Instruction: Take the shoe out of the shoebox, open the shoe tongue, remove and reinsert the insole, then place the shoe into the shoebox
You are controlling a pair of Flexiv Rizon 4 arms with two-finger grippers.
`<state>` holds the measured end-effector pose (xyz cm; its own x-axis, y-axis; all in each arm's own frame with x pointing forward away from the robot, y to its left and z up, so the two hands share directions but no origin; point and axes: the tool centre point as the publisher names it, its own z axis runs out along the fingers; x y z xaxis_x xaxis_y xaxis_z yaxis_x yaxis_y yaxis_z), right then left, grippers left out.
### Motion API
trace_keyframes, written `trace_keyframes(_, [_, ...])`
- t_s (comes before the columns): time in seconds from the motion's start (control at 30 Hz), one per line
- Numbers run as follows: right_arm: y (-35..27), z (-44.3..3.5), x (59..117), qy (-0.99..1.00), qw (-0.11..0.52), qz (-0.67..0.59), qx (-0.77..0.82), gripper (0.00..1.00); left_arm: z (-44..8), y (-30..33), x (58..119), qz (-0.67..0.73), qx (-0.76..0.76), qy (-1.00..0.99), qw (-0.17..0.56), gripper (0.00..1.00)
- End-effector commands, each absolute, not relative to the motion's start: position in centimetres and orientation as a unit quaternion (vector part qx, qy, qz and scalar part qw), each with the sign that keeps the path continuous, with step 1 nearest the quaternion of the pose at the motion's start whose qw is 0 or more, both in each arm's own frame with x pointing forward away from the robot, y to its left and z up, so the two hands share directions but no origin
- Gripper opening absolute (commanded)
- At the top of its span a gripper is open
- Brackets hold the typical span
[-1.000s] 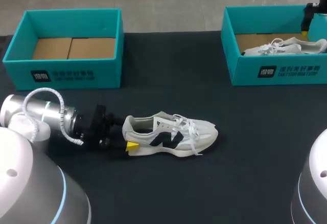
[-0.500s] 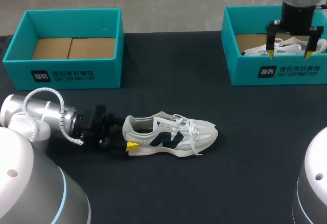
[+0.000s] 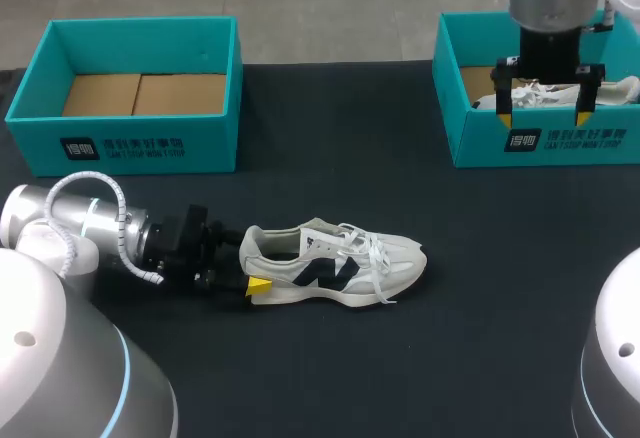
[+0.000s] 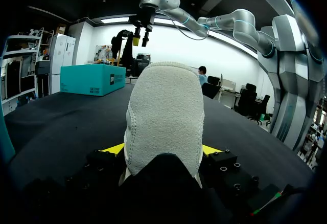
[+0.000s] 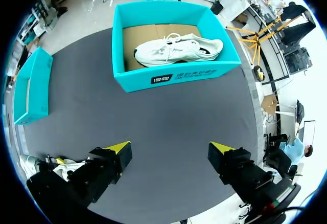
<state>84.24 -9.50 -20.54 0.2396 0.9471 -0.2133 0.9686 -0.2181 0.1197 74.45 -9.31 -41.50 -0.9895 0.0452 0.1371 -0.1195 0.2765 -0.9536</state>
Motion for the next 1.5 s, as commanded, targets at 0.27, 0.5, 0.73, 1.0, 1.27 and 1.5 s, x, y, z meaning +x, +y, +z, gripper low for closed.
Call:
trace_keyframes(0.27, [-6.5, -20.8, 83.2, 0.584, 0.113, -0.053, 0.802, 1.00, -42.0, -9.4, 74.3, 0.601, 0.025, -0.796, 0.067, 0.00])
trace_keyframes(0.5, [-2.4, -20.0, 81.1, 0.568, 0.122, -0.045, 0.813, 1.00, -42.0, -9.4, 74.3, 0.601, 0.025, -0.796, 0.067, 0.00])
trace_keyframes(0.73, [2.0, -20.0, 78.1, 0.587, 0.110, -0.036, 0.802, 1.00, -42.0, -9.4, 74.3, 0.601, 0.025, -0.796, 0.067, 0.00])
trace_keyframes(1.0, [7.8, -21.2, 74.2, 0.590, 0.115, -0.056, 0.797, 1.00, -42.0, -9.4, 74.3, 0.601, 0.025, -0.796, 0.067, 0.00])
trace_keyframes(1.27, [13.3, -23.4, 71.6, 0.603, 0.116, -0.069, 0.786, 1.00, -42.0, -9.4, 74.3, 0.601, 0.025, -0.796, 0.067, 0.00])
trace_keyframes(1.5, [17.2, -25.3, 70.0, 0.611, 0.092, -0.083, 0.782, 1.00, -42.0, -9.4, 74.3, 0.601, 0.025, -0.796, 0.067, 0.00])
